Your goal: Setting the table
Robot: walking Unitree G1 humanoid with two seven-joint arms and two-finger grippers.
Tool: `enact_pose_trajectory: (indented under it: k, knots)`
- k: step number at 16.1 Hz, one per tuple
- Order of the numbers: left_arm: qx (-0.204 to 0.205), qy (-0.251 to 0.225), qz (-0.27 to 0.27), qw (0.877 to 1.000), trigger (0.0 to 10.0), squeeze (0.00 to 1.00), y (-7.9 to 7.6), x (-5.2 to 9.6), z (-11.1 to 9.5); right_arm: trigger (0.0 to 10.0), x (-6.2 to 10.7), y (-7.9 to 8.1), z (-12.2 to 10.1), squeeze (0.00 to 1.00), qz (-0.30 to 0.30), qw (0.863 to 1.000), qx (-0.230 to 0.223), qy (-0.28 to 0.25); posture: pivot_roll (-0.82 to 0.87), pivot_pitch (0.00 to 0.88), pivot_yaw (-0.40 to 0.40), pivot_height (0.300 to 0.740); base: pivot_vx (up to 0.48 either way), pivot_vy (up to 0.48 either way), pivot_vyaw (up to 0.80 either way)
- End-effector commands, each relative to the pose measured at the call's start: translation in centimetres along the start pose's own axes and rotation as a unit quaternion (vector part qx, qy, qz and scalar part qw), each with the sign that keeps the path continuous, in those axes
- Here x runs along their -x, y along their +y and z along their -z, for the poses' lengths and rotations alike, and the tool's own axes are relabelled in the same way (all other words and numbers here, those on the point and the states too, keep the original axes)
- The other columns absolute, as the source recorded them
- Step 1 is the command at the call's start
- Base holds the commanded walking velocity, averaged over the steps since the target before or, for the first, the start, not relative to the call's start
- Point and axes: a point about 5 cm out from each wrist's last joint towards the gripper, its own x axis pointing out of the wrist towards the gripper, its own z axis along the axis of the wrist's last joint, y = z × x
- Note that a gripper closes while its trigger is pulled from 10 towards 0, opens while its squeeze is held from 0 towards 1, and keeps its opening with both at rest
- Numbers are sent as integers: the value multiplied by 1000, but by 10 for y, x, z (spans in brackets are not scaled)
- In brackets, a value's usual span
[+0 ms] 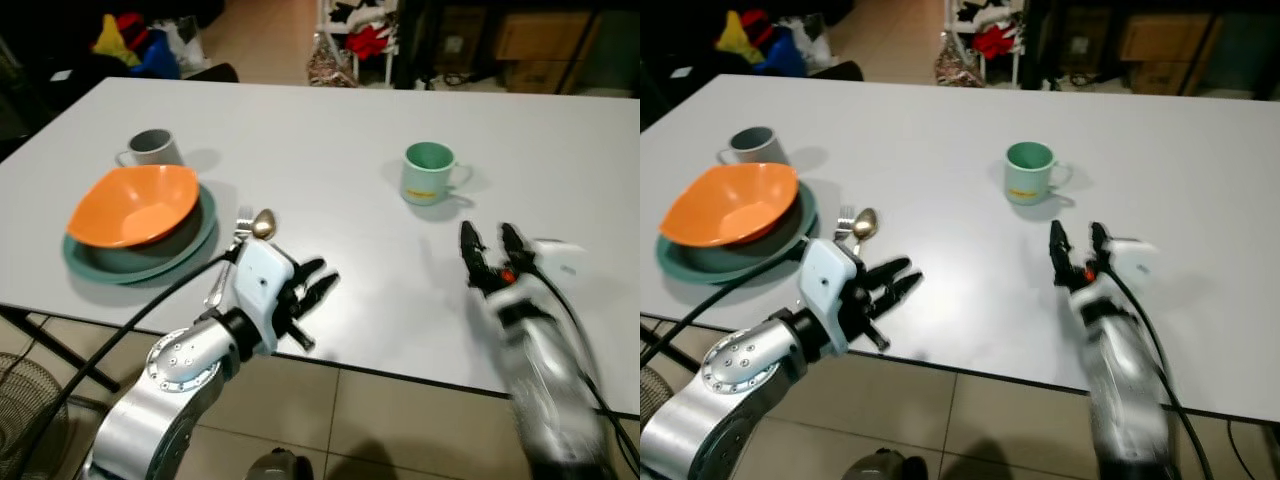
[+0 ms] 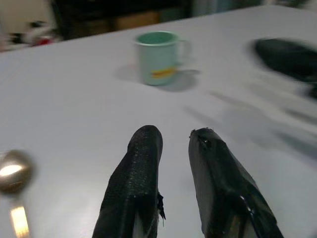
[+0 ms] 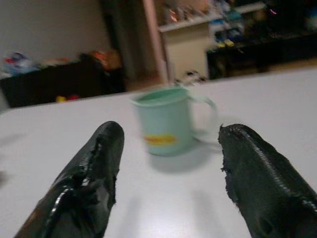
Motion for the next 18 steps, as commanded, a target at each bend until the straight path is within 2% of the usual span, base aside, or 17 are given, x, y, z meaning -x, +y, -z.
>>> enact_pose_trajectory:
  k: [1, 3, 4, 6, 11, 15, 18]
  knots:
    - [-9, -6, -49, 999, 10000, 0, 11, 2, -1, 10000, 3, 20, -16, 1000, -24, 1000, -2, -8, 73, 0, 88, 740, 0, 0, 800]
    - [-21, -14, -84, 996, 10000, 0, 17, 3, -3, 10000, 16, 33, -25, 1000, -36, 999, 8, 2, 64, 0, 91, 740, 0, 0, 800]
    - [-19, -17, -118, 993, 10000, 0, 22, 5, -4, 10000, 24, 42, -27, 1000, -50, 998, 29, 13, 57, 0, 88, 740, 0, 0, 800]
    - [-9, -14, -149, 989, 10000, 0, 27, 6, -2, 10000, 31, 46, -29, 1000, -51, 998, 28, 35, 54, 0, 79, 740, 0, 0, 800]
    - [-22, -7, -162, 987, 10000, 0, 19, 5, 7, 10000, 43, 58, -26, 1000, -64, 994, 10, 89, 58, 0, 66, 740, 0, 0, 800]
    - [-35, -11, -171, 985, 10000, 0, 22, 7, 4, 10000, 45, 62, -27, 1000, -57, 994, -1, 93, 64, 0, 72, 740, 0, 0, 800]
    - [-26, -5, -178, 984, 10000, 0, 21, 8, 9, 10000, 46, 60, -29, 1000, -51, 994, -3, 95, 55, 0, 77, 740, 0, 0, 800]
